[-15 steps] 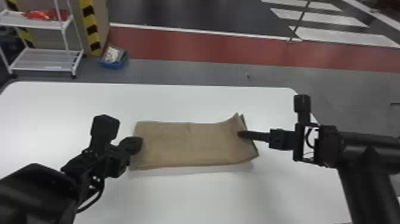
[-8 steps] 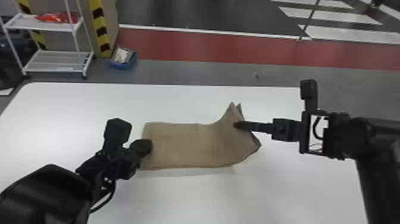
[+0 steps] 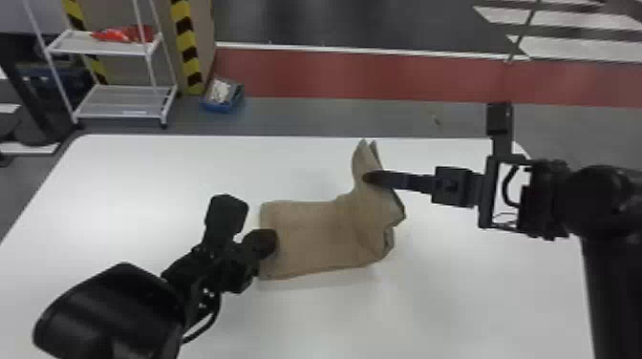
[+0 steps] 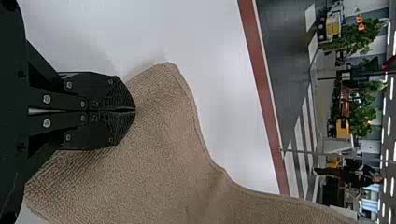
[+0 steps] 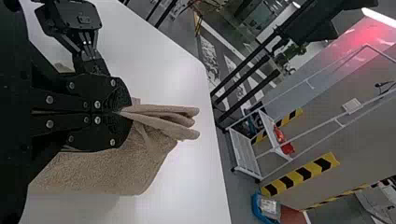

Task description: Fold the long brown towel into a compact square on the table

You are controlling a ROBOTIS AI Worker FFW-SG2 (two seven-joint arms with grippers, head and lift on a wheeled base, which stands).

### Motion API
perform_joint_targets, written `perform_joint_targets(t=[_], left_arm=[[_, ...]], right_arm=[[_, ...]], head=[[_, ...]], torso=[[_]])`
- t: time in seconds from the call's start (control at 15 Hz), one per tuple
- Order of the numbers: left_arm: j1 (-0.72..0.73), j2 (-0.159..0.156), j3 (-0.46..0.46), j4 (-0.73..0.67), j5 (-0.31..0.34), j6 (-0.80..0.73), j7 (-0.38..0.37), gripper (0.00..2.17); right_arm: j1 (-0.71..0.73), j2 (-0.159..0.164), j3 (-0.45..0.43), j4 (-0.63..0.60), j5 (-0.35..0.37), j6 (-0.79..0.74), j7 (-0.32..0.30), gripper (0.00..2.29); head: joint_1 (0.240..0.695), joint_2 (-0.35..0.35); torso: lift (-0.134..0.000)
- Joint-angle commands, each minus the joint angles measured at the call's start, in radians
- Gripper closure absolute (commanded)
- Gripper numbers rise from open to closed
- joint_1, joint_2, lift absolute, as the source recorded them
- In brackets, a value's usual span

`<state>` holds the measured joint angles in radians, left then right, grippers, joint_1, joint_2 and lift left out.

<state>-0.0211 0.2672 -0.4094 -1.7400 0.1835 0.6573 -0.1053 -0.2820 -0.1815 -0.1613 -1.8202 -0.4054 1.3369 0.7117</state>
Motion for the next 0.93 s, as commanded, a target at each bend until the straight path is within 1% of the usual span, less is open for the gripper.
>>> perform_joint_targets(t=[0.0, 0.13, 0.2, 0.4, 0.6, 0.67, 0.87], left_arm=[[0.007, 0.0, -0.019, -0.016, -0.001, 0.011, 0.002, 1.91], [0.007, -0.002, -0.031, -0.027, 0.001, 0.029, 0.004, 1.92], [0.007, -0.002, -0.034, -0.03, 0.002, 0.038, 0.006, 1.91], [0.015, -0.002, -0.029, -0.041, 0.004, 0.045, 0.006, 1.91], [0.024, 0.004, -0.017, -0.064, 0.004, 0.045, 0.004, 1.91], [0.026, 0.006, -0.015, -0.065, 0.004, 0.045, 0.004, 1.92], [0.032, 0.006, -0.014, -0.07, 0.004, 0.045, 0.002, 1.92]], right_arm=[[-0.011, 0.042, 0.023, 0.045, 0.0, -0.012, -0.003, 1.29], [-0.011, 0.05, 0.068, 0.085, -0.013, -0.04, -0.023, 1.29], [-0.016, 0.05, 0.095, 0.099, -0.027, -0.052, -0.046, 1.29], [-0.019, 0.051, 0.164, 0.124, -0.009, -0.055, -0.077, 1.29], [-0.028, 0.05, 0.193, 0.142, 0.019, -0.055, -0.092, 1.29], [-0.022, 0.048, 0.197, 0.141, 0.023, -0.052, -0.113, 1.29], [-0.025, 0.05, 0.218, 0.141, 0.025, -0.049, -0.12, 1.29]], head=[[0.695, -0.078], [0.695, -0.068], [0.695, -0.063], [0.695, -0.039], [0.695, -0.016], [0.695, -0.012], [0.695, -0.012]], torso=[[-0.124], [-0.124], [-0.124], [-0.124], [-0.124], [-0.124], [-0.124]])
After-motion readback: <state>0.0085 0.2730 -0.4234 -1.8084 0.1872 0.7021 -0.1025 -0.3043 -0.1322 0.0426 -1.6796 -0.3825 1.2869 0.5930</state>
